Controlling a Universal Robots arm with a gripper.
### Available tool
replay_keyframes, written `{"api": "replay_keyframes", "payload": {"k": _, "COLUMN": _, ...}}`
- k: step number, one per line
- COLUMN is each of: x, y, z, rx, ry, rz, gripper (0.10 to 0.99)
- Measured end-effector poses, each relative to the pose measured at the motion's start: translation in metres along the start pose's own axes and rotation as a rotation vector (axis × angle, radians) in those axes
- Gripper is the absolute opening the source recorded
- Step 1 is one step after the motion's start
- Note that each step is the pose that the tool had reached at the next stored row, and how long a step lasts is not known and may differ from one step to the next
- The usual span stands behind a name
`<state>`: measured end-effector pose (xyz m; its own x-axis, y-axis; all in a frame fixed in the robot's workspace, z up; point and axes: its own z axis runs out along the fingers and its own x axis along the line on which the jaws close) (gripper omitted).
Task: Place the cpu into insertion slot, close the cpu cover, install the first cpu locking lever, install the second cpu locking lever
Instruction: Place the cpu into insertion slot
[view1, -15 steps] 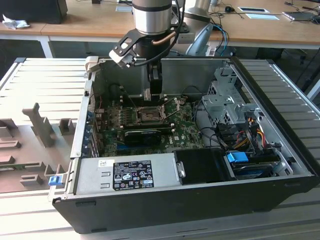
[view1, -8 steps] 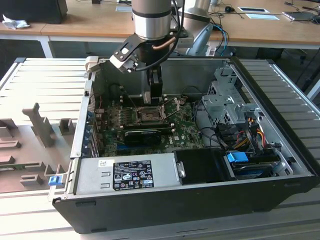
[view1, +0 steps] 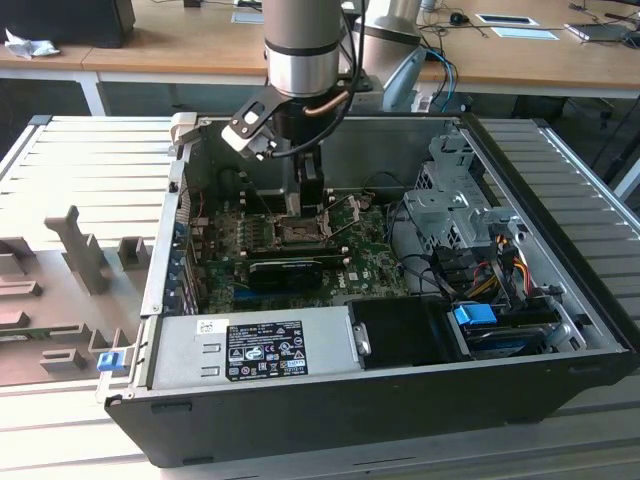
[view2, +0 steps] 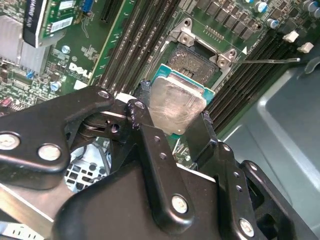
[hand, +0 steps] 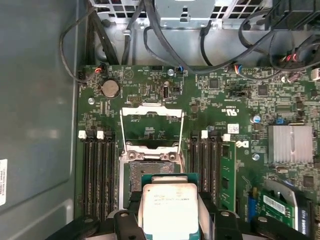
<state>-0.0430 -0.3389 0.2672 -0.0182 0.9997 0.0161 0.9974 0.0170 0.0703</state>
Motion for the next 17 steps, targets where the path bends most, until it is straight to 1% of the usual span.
{"api": "replay_keyframes", "payload": {"k": 4, "x": 0.0014, "y": -0.0003, "z": 0.0032, "rx": 0.0, "ry": 0.0, "rz": 0.0, "gripper": 0.529}}
{"api": "replay_keyframes", "payload": {"k": 5, "x": 0.003, "y": -0.0004, "z": 0.0064, "rx": 0.0, "ry": 0.0001, "rz": 0.0, "gripper": 0.529}}
{"api": "replay_keyframes", "payload": {"k": 6, "x": 0.0055, "y": -0.0007, "z": 0.0112, "rx": 0.0, "ry": 0.0, "rz": 0.0, "gripper": 0.529}}
{"api": "replay_keyframes", "payload": {"k": 11, "x": 0.0125, "y": -0.0015, "z": 0.0223, "rx": 0.001, "ry": -0.0003, "rz": 0.001, "gripper": 0.529}}
{"api": "replay_keyframes", "payload": {"k": 12, "x": 0.0132, "y": -0.0017, "z": 0.024, "rx": 0.001, "ry": -0.0008, "rz": 0.002, "gripper": 0.529}}
{"api": "replay_keyframes", "payload": {"k": 13, "x": 0.0144, "y": -0.0026, "z": 0.0285, "rx": 0.001, "ry": -0.0016, "rz": 0.004, "gripper": 0.529}}
{"api": "replay_keyframes", "payload": {"k": 15, "x": 0.015, "y": -0.0034, "z": 0.033, "rx": 0.001, "ry": -0.0024, "rz": 0.004, "gripper": 0.529}}
{"api": "replay_keyframes", "payload": {"k": 17, "x": 0.0152, "y": -0.0049, "z": 0.0397, "rx": 0.001, "ry": -0.0038, "rz": 0.008, "gripper": 0.529}}
